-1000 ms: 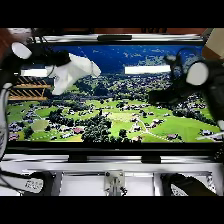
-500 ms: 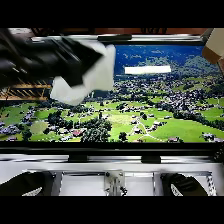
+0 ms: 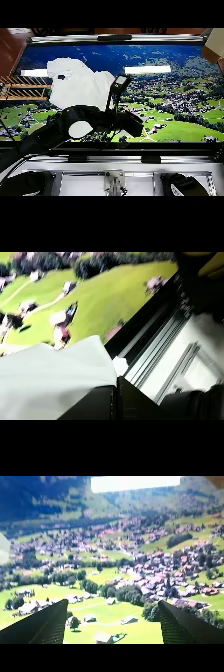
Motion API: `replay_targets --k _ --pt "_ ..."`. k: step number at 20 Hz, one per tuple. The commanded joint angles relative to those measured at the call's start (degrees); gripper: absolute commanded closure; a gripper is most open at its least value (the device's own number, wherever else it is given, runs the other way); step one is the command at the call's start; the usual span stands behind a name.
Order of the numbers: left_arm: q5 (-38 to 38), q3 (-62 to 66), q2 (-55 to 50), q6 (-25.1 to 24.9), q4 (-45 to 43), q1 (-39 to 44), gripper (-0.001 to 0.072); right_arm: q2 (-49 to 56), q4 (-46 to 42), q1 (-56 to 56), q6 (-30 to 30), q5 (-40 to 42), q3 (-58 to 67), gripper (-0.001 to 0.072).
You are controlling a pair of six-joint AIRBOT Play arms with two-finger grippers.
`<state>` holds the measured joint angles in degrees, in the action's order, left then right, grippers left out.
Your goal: Fold the shirts.
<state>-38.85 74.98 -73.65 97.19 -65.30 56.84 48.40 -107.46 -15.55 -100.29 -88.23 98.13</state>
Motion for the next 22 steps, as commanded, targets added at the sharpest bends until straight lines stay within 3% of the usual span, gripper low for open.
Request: replay_targets --k 1,4,5,7,9,14,18,22 --pt "-10.6 -1.1 -1.6 0.6 -1.8 -0.9 0.0665 8.9 3.5 0.0 2.1 0.2 0.1 0.0037" --pt "-23.7 -1.1 1.0 0.7 -5.3 -2.5 0.0665 19.3 7.9 0.9 4.7 1.9 0.1 0.0037" --pt "-29.6 -1.1 2.9 1.8 -10.5 -2.2 0.0666 23.1 11.8 2.4 6.1 1.9 0.1 0.0038" --pt "-46.0 -1.3 7.2 6.9 -29.0 -0.7 0.0666 30.1 21.8 5.8 7.7 2.1 0.1 0.0040" --pt "-55.8 -2.6 11.8 8.5 -41.7 -0.6 0.0666 36.5 30.9 7.5 8.7 3.8 0.1 0.0040" --pt "-59.6 -11.9 23.2 13.6 -44.5 -6.4 0.0666 51.2 44.7 4.4 8.2 10.4 0.1 0.0040" --pt "-58.4 -18.6 29.7 21.4 -44.2 -7.8 0.0666 60.0 55.4 -1.2 7.6 15.2 0.1 0.0040" --pt "-55.6 -18.9 30.6 22.3 -44.3 -7.8 0.0665 63.6 56.2 -6.8 7.5 20.3 0.1 0.0040"
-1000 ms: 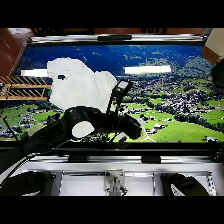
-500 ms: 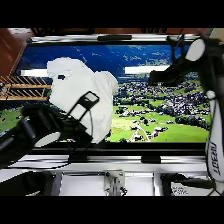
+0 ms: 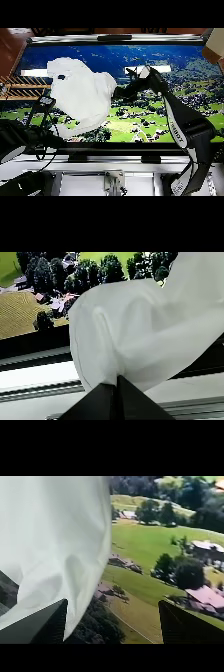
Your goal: Fold the shirts.
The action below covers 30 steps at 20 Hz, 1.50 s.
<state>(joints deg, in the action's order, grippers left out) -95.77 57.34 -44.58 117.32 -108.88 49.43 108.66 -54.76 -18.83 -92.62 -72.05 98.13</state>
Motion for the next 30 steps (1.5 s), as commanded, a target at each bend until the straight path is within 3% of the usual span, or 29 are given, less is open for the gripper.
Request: replay_targets --k 1,7,11,13,14,15,18,20,23,25,27,28,30 --pt "1.8 -1.2 1.5 2.2 -0.7 -0.3 0.0666 3.7 3.7 -4.4 -0.2 4.6 0.1 0.0040" --pt "4.2 -1.2 1.6 2.4 -0.6 -0.3 0.0665 3.7 3.8 -7.6 -0.3 8.4 0.1 0.0040" --pt "4.3 -1.2 1.9 2.4 -0.7 -0.3 0.0665 4.2 2.6 -8.9 -3.5 9.5 0.1 0.0063" --pt "4.6 -1.2 1.9 2.4 -0.7 -0.3 0.0665 4.5 0.4 -9.7 -4.4 9.1 0.1 0.0307" --pt "5.7 -1.2 1.9 2.4 -0.7 -0.3 0.0665 4.4 -0.2 -10.3 -4.0 8.9 0.1 0.0501" --pt "7.3 -1.0 1.9 2.4 -0.7 -0.3 0.0665 4.2 -0.3 -10.8 -4.2 8.5 0.1 0.0646" --pt "13.3 2.6 1.9 2.4 -0.7 -0.4 0.0665 0.1 -2.6 -10.3 -1.9 5.9 0.1 0.0649" --pt "16.2 8.3 1.9 0.9 -1.0 -0.4 0.0665 -7.3 -10.1 -9.5 -0.1 4.5 0.3 0.0648" --pt "23.3 23.0 1.9 -5.3 -1.1 -0.3 0.0665 -22.4 -23.8 -7.7 5.6 5.1 3.7 0.0648" --pt "32.0 35.1 1.9 -5.9 -0.5 -0.3 0.0665 -33.0 -26.9 -6.6 9.6 8.5 6.8 0.0648" --pt "41.1 45.1 1.9 -6.6 1.0 -0.3 0.0665 -43.7 -27.2 -6.5 9.7 15.5 9.4 0.0648" --pt "43.5 48.6 1.9 -8.9 2.3 -0.3 0.0665 -49.1 -26.3 -7.0 9.0 19.8 9.5 0.0648" --pt "41.3 52.5 2.1 -12.5 2.3 -0.4 0.0665 -57.0 -23.0 -7.5 6.6 23.2 9.5 0.0648"
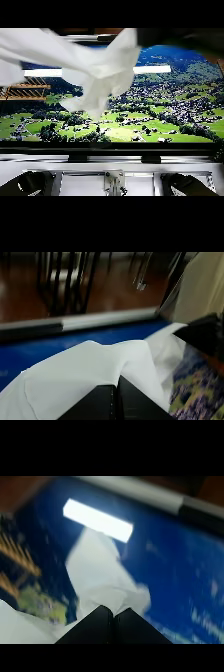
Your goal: Fold the shirts.
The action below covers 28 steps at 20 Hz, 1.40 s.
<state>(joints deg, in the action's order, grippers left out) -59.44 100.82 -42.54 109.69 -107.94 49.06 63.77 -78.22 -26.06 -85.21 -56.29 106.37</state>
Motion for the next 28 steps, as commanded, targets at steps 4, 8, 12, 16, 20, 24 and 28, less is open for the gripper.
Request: replay_targets --k 4,8,12,16,20,24,28 --pt "-15.7 8.2 0.5 -5.5 -4.8 -0.1 0.0665 -17.2 2.7 -0.2 -4.3 -6.3 1.2 0.0648" --pt "-35.9 0.8 0.6 -5.5 -15.5 -0.1 0.0665 -10.8 4.1 -0.1 -7.2 -24.3 -3.0 0.0648" --pt "-41.7 -10.7 0.6 -5.1 -18.7 -0.5 0.0665 -0.2 17.9 -0.3 -7.5 -25.1 -17.4 0.0648" --pt "-41.4 -28.5 0.5 1.1 -18.5 -3.5 0.0665 10.9 19.3 -5.0 -7.4 -18.7 -30.3 0.0641" --pt "-38.3 -46.9 0.5 11.0 -18.0 -5.1 0.0664 15.7 18.8 -6.8 -4.8 -18.0 -31.0 0.0173" --pt "-37.2 -56.1 0.5 18.4 -13.7 -5.1 0.0358 8.5 -1.1 -1.2 -4.7 -28.0 -25.8 0.0173" --pt "-31.6 -55.7 -0.4 20.3 -12.9 -5.1 -0.0013 -1.8 -19.4 9.3 -4.0 -36.9 -25.4 0.0173"
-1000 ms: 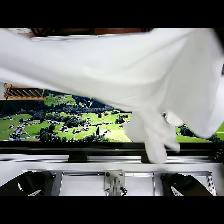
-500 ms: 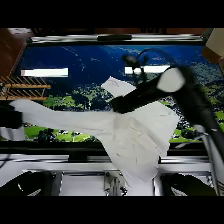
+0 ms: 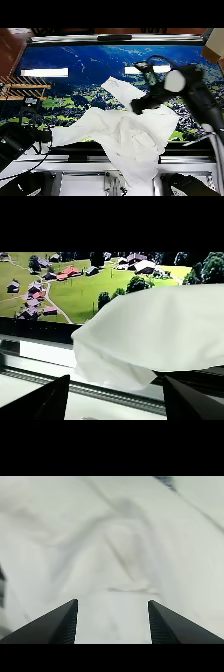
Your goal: Fold the shirts.
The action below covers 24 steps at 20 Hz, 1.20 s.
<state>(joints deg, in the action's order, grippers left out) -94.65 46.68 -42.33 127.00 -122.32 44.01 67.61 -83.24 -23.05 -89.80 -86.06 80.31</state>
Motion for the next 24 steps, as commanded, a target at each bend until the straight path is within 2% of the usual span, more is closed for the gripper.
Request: replay_targets --k 1,3,6,8,10,13,18,20,24 --pt "5.2 -0.7 -1.4 3.0 3.5 -0.1 -0.0013 -7.1 -15.8 9.6 0.9 -7.8 0.4 0.0173" --pt "12.6 1.7 -4.4 0.6 13.4 -0.1 -0.0013 -8.6 -14.6 17.1 1.1 -8.1 -0.9 0.0173" --pt "25.0 6.9 -14.7 -7.2 32.0 0.0 -0.0013 -8.7 -8.3 26.1 1.6 -7.5 -6.0 0.0173" --pt "28.6 11.0 -23.8 -13.3 39.1 0.1 -0.0013 -8.7 -5.4 29.4 1.8 -7.2 -10.6 0.0173" --pt "30.2 15.1 -32.1 -15.6 42.0 0.6 -0.0013 -8.7 -5.1 30.1 2.0 -8.3 -14.0 0.0173" --pt "37.2 19.4 -40.3 -19.1 44.9 2.7 -0.0013 -8.7 -4.6 28.6 0.7 -11.0 -16.1 0.0173" --pt "46.1 24.3 -47.5 -20.3 45.4 7.3 -0.0013 -8.5 -5.6 22.4 -5.7 -6.4 -16.2 0.0173" --pt "46.7 26.1 -49.6 -21.0 45.4 8.2 -0.0013 -7.7 -5.6 20.2 -7.3 -6.1 -16.2 0.0173" --pt "46.7 26.5 -52.1 -21.4 45.5 7.6 -0.0012 -3.5 -5.7 17.8 -4.4 -7.6 -16.7 0.0172"
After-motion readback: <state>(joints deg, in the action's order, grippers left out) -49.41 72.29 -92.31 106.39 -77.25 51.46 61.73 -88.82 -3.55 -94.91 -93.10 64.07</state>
